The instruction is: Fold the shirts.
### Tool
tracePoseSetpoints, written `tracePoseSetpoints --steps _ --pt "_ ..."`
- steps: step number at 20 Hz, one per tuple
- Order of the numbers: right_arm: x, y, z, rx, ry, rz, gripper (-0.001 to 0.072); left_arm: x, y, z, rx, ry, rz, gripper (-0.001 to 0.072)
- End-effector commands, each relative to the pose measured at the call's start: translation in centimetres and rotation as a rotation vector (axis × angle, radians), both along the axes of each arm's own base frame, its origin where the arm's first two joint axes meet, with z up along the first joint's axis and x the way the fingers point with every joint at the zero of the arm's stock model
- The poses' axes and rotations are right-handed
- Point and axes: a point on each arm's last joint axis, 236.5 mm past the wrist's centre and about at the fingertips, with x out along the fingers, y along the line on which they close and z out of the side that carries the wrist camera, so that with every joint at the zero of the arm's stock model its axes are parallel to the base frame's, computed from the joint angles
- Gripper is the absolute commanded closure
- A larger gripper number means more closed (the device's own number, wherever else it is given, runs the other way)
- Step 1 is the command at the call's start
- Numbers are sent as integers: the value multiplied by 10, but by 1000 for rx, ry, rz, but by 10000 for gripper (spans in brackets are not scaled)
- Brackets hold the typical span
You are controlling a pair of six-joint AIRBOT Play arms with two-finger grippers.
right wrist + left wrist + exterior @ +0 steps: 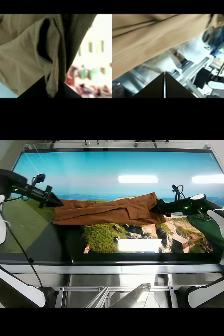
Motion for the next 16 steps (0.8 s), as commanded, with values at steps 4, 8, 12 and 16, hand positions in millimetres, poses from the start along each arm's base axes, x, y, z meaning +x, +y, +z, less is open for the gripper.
tracePoseSetpoints --steps 4,8,12,16 --pt "-32 -22 40 2 11 115 692 2 -140 -23 -2 -87 -153 683" --pt "-38 -69 78 -9 -40 57 692 -27 -245 -75 30 -89 -246 683" --pt "-54 -106 103 19 -55 24 692 -49 -319 -103 46 -100 -291 689" --pt "-70 -116 110 57 -47 49 691 -49 -377 -101 27 -175 -281 692"
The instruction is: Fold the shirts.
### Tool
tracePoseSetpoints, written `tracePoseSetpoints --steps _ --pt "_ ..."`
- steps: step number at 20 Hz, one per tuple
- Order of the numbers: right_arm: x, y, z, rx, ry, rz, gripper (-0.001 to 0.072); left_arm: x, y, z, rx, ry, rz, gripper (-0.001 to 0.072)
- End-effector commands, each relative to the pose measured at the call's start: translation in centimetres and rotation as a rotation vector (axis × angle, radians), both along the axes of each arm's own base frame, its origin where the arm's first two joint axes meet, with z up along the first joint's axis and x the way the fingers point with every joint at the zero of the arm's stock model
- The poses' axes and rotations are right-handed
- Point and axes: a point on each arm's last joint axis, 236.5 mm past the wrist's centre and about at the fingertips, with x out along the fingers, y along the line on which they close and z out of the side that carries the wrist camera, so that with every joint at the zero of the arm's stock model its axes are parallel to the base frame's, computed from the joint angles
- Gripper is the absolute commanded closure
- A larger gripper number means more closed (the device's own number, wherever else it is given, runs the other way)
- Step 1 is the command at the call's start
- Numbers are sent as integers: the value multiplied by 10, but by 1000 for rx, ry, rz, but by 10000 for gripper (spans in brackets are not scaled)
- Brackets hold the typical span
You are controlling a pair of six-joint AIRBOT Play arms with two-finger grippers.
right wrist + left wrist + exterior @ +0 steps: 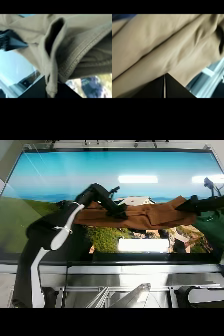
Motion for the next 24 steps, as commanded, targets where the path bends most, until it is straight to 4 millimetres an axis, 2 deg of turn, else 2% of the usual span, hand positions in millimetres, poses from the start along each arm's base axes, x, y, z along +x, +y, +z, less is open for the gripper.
tracePoseSetpoints --steps 1,3,5,6,7,9,11,14,16,18,19,21,22,23,24 --pt "-18 -7 14 45 -6 42 692 -6 -51 -4 -19 -39 16 692" --pt "-19 2 34 110 -50 65 692 -15 -56 -11 -6 -8 20 690" --pt "-9 13 68 197 -140 44 691 -28 -52 -19 8 40 -4 687" --pt "-3 22 89 245 -190 37 692 -37 -51 -14 -1 49 -53 687" --pt "0 35 106 283 -231 47 692 -42 -50 1 -37 40 -107 688" --pt "5 76 133 331 -289 92 692 -36 -34 45 -89 -14 -173 689" --pt "14 128 136 316 -299 128 692 -20 9 95 -98 -81 -203 689" --pt "21 225 113 265 -295 184 692 -2 108 152 -58 -123 -139 689" --pt "17 291 86 221 -291 211 692 5 171 174 -47 -141 -34 689" --pt "12 346 52 165 -287 214 692 4 224 180 -42 -150 71 688" --pt "13 370 32 133 -289 212 691 0 247 175 -40 -134 123 688" --pt "20 407 -5 82 -306 225 685 -14 279 159 -38 -99 204 688" --pt "23 422 -19 76 -305 239 479 -21 289 150 -44 -87 242 688" --pt "26 434 -28 83 -295 252 208 -28 293 140 -58 -73 286 687" --pt "29 440 -31 96 -280 254 206 -35 294 133 -77 -60 317 687"
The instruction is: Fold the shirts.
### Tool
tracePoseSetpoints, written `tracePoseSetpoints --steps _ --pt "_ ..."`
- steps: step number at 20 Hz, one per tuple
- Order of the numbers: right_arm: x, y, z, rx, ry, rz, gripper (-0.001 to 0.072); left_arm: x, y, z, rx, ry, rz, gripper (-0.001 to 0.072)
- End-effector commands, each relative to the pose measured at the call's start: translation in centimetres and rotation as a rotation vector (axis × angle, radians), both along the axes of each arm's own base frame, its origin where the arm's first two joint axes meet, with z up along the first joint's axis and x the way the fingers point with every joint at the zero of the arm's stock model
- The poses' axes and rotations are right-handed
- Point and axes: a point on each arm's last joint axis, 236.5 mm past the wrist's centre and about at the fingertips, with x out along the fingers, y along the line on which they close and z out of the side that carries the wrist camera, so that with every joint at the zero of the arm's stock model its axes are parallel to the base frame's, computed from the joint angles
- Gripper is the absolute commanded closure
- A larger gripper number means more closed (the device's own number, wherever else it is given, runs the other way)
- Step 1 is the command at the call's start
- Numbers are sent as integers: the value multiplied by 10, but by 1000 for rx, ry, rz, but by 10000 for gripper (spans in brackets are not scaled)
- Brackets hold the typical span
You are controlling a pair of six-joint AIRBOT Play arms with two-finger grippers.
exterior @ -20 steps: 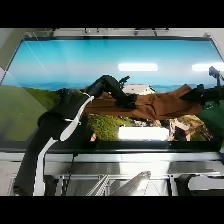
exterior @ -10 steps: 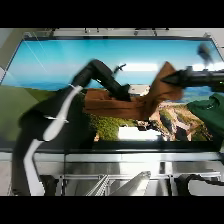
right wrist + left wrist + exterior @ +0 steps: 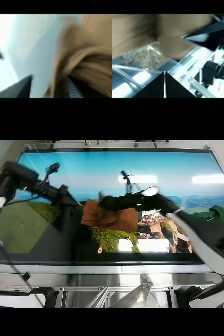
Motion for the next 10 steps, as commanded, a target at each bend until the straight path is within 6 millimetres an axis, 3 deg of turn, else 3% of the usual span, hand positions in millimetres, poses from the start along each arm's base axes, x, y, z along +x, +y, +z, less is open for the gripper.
tracePoseSetpoints --steps 1,4,6,7,8,9,10 --pt "12 40 -29 -18 2 -20 206 -27 24 -25 -56 22 117 688" --pt "21 28 4 30 0 -14 208 -49 17 -40 -91 70 106 687" --pt "18 5 31 40 11 24 214 -57 15 -47 -96 89 95 687" --pt "17 -16 40 5 9 43 300 -60 14 -49 -98 91 90 687" --pt "18 -41 45 -44 22 42 305 -61 14 -49 -99 93 86 687" --pt "20 -69 47 -103 37 31 295 -61 14 -47 -101 90 81 688" --pt "23 -101 43 -174 79 -6 233 -61 14 -44 -104 87 73 687"
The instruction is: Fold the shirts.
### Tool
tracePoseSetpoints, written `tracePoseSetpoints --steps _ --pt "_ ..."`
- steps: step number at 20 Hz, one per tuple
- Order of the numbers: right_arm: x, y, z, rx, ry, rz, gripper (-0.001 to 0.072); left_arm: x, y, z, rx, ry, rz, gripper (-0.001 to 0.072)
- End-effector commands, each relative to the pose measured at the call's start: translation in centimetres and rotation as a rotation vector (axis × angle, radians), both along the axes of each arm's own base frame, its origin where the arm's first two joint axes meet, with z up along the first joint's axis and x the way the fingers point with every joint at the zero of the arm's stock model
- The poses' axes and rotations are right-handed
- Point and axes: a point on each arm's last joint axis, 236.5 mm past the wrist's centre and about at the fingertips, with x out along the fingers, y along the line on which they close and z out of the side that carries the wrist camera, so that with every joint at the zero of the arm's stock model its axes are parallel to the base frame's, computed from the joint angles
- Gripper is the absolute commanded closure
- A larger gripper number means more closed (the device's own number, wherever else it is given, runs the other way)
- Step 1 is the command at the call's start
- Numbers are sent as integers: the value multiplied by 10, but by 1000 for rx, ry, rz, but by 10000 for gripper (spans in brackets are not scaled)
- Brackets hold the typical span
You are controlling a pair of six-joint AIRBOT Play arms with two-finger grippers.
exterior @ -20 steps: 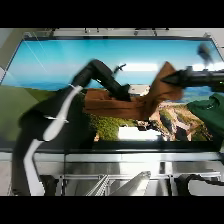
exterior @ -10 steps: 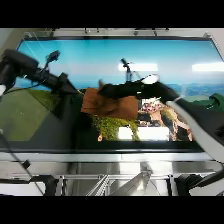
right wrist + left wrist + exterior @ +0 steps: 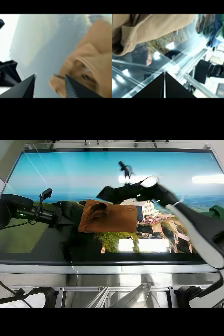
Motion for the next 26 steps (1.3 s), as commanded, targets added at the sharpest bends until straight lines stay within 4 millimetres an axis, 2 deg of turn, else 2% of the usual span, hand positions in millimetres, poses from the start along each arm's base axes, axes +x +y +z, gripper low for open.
tracePoseSetpoints --steps 1,3,4,6,7,8,10,12,15,18,19,20,21,22,23,24,25,26 --pt "-2 -102 -8 -234 118 -62 205 -6 -1 3 -17 -6 -27 687" --pt "-4 -160 -33 -337 213 -163 205 -4 -1 7 -18 -16 -34 687" --pt "-12 -176 -49 -344 271 -192 205 -4 -1 7 -17 -16 -34 687" --pt "-34 -193 -90 -362 380 -227 198 -5 -1 7 -18 -13 -37 687" --pt "-42 -197 -108 -371 412 -249 171 -6 -1 7 -19 -12 -39 687" --pt "-47 -201 -123 -382 428 -275 39 -6 -1 7 -19 -11 -40 687" --pt "-48 -197 -138 -353 443 -297 20 -6 -1 7 -20 -10 -40 687" --pt "-46 -184 -142 -287 468 -288 21 -7 -1 8 -22 -9 -42 687" --pt "-36 -153 -138 -125 479 -276 21 -7 -1 8 -23 -9 -42 688" --pt "-37 -123 -140 -33 515 -263 23 -10 -2 9 -30 -2 -52 688" --pt "-38 -116 -142 -17 517 -255 47 -11 -2 10 -32 1 -55 687" --pt "-38 -109 -143 0 513 -245 196 -11 -2 10 -32 1 -55 687" --pt "-36 -103 -141 27 501 -240 285 -11 -2 9 -31 1 -55 687" --pt "-34 -99 -136 52 487 -237 321 -11 -2 10 -32 1 -56 688" --pt "-32 -96 -127 85 469 -223 533 -11 -2 10 -32 1 -56 687" --pt "-28 -96 -118 119 466 -227 604 -12 -3 10 -33 3 -58 687" --pt "-23 -100 -109 139 454 -239 622 -12 -3 10 -35 4 -60 687" --pt "-18 -105 -95 150 416 -245 689 -12 -3 10 -35 5 -61 687"
